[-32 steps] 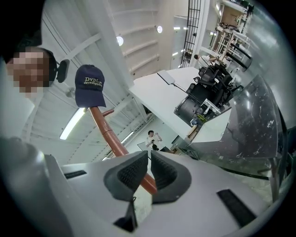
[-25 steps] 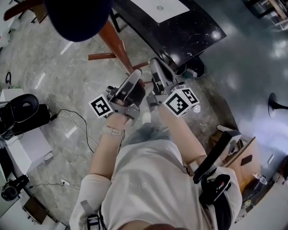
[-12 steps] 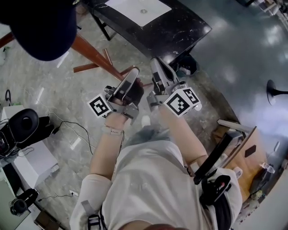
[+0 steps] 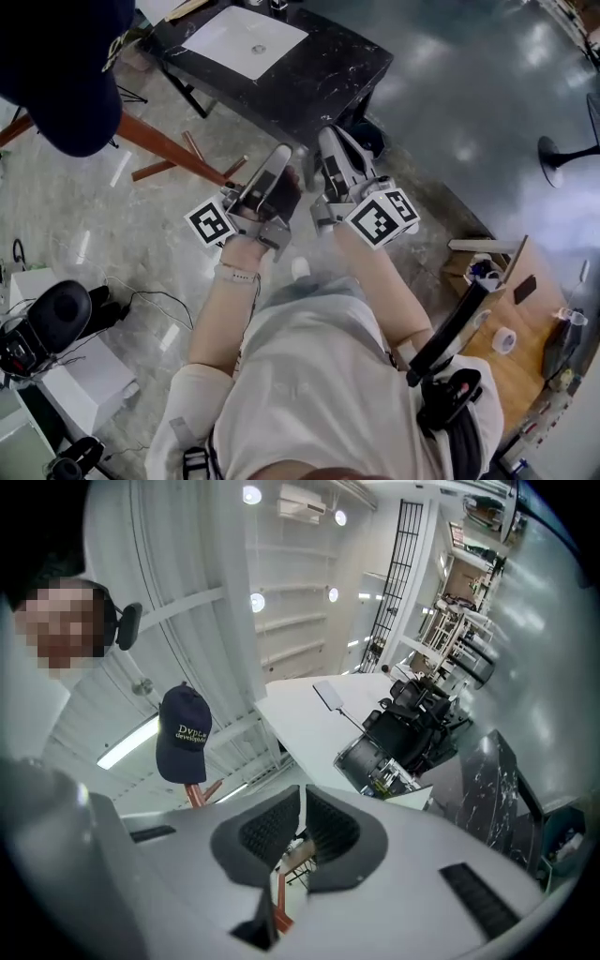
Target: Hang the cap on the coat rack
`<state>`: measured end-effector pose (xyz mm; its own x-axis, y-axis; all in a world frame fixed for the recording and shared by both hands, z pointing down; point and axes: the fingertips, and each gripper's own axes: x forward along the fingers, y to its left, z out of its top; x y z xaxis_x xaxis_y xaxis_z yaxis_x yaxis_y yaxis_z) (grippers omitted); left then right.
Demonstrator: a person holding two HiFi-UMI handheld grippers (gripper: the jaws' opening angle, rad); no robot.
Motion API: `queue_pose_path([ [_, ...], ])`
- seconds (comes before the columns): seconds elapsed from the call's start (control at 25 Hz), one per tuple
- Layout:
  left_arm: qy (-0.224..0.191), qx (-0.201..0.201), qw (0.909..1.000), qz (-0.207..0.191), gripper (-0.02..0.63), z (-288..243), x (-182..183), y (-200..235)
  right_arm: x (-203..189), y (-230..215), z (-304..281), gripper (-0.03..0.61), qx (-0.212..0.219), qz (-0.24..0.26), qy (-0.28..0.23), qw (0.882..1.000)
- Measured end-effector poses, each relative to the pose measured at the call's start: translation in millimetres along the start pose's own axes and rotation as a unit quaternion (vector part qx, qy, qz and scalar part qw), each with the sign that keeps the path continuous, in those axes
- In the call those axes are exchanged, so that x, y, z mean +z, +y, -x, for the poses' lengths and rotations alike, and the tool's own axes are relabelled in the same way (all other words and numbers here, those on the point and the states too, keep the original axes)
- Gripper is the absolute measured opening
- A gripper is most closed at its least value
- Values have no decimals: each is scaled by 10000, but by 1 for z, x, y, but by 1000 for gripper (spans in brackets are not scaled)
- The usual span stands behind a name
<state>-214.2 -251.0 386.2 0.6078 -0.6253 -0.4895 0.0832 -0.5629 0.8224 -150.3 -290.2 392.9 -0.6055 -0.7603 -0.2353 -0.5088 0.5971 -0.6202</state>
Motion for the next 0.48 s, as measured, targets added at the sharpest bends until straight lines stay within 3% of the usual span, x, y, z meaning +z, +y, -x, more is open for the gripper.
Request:
queue_pose_path([
  [0.48, 1066, -487, 9922, 429, 8, -97, -101, -19, 119, -34, 108, 35, -851, 496, -1001, 9901],
])
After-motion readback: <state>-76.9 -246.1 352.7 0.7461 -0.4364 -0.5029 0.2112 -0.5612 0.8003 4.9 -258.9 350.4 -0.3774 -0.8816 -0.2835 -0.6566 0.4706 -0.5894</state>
